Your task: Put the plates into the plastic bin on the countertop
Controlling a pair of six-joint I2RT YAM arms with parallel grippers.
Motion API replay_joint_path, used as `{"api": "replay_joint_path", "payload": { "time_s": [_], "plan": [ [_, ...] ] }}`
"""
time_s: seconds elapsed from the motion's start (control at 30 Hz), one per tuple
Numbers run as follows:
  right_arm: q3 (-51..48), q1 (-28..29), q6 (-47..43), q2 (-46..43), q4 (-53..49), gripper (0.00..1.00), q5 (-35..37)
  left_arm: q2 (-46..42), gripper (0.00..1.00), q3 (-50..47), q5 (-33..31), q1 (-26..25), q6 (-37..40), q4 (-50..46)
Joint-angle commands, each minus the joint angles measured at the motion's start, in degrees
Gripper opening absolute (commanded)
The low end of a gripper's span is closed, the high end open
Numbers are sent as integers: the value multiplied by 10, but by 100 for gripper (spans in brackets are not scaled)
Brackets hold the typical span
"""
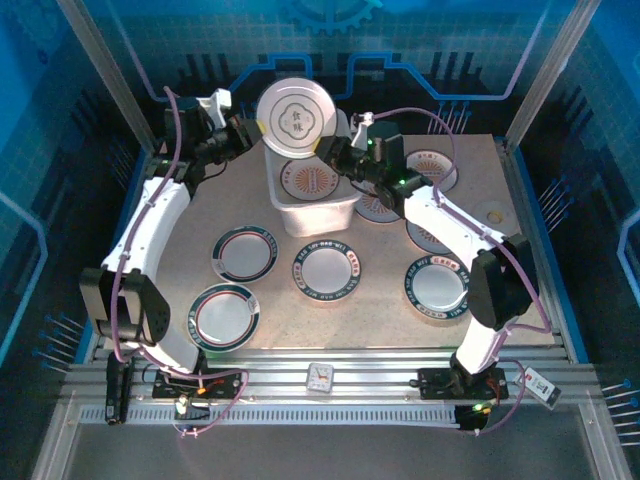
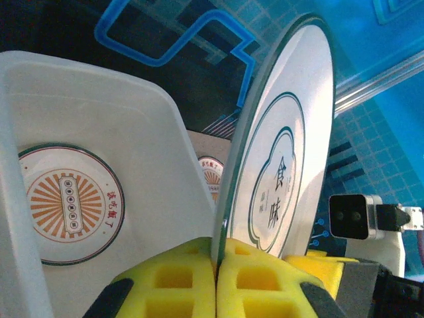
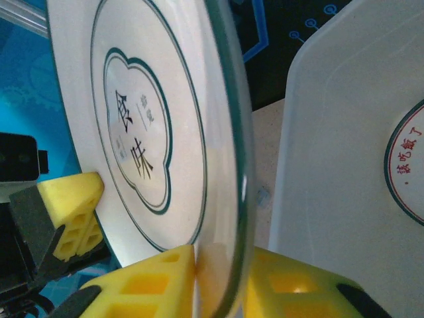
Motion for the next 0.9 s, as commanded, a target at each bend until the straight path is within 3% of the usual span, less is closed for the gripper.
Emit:
{"api": "replay_joint_path", "payload": {
  "time_s": [0.0, 0.17, 0.27, 0.37, 0.47, 0.57, 0.73, 0.87],
  "plan": [
    [-8, -6, 14, -13, 33, 16, 14, -24, 0, -1, 6, -8, 21, 19],
    [-19, -6, 17, -20, 33, 1, 32, -22, 0, 6, 7, -14, 32, 2],
    [-32, -6, 23, -25, 47, 0, 45, -20, 6, 12, -2, -15, 35, -13],
    [-45, -6, 33, -30, 65, 0, 58, -11, 21, 25, -6, -15, 39, -35],
    [-49, -6, 36, -32, 65, 0, 71, -4, 46, 37, -11, -15, 43, -47],
    [-48, -7, 34, -32, 81, 0, 85, 1, 59, 49, -24, -14, 47, -55],
    [-52, -12, 40, -29, 82, 0, 114, 14, 66, 77, -66, -10, 57, -87],
    [-50, -17, 37, -27, 78, 0, 152, 45, 66, 99, -99, -4, 75, -152]
  ]
}}
